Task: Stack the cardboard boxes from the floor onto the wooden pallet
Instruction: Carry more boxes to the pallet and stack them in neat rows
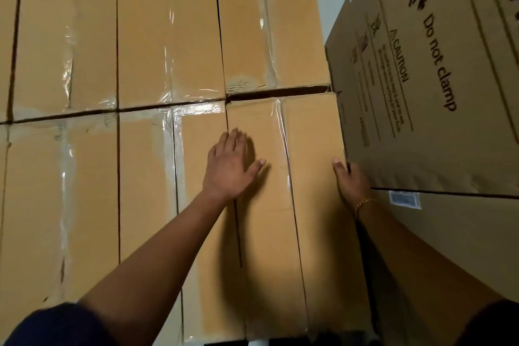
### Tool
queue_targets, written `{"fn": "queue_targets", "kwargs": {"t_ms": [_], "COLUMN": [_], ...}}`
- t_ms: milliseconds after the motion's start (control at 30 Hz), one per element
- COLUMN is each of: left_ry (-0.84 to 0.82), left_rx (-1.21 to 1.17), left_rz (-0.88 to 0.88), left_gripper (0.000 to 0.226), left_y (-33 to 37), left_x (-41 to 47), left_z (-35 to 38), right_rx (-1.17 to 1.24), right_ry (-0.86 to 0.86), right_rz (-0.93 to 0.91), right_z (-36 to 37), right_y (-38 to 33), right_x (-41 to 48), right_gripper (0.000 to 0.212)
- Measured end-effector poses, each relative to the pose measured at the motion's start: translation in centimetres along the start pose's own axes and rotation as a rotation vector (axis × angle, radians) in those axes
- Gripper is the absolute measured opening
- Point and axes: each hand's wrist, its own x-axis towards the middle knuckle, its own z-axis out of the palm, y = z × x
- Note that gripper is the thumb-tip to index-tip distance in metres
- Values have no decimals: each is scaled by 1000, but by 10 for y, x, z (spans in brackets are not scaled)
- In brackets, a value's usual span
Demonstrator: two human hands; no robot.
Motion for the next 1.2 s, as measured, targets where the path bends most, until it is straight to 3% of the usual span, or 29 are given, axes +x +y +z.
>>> {"fn": "queue_targets", "kwargs": {"t_ms": [200,333,500,667,767,867,1000,1100,1200], "left_ry": [136,239,302,355,382,414,388,306,287], "left_rx": [74,51,16,-90,-77,-122,-260,-407,-521], "left_rz": [71,31,10,-42,-24,-6,42,6,-87], "left_gripper": [72,52,41,35,35,35,34,49,73], "left_y": [-11,-16,-21,-16,-12,-4,4,15,26], "left_x": [73,106,126,132,131,129,135,128,104], "left_z": [4,-2,2,8,11,15,21,27,32], "right_rx": [53,68,58,91,126,107,111,110,117], "right_ry": [2,46,74,93,107,124,153,155,146], "right_rz": [5,-21,-55,-79,-83,-85,-100,-105,-105], "right_z": [14,18,20,20,17,13,7,5,4], "right_y": [15,20,27,28,30,37,42,39,39], "right_x": [26,28,34,32,30,28,26,26,27], "right_gripper": [80,109,73,88,72,76,53,43,48]}}
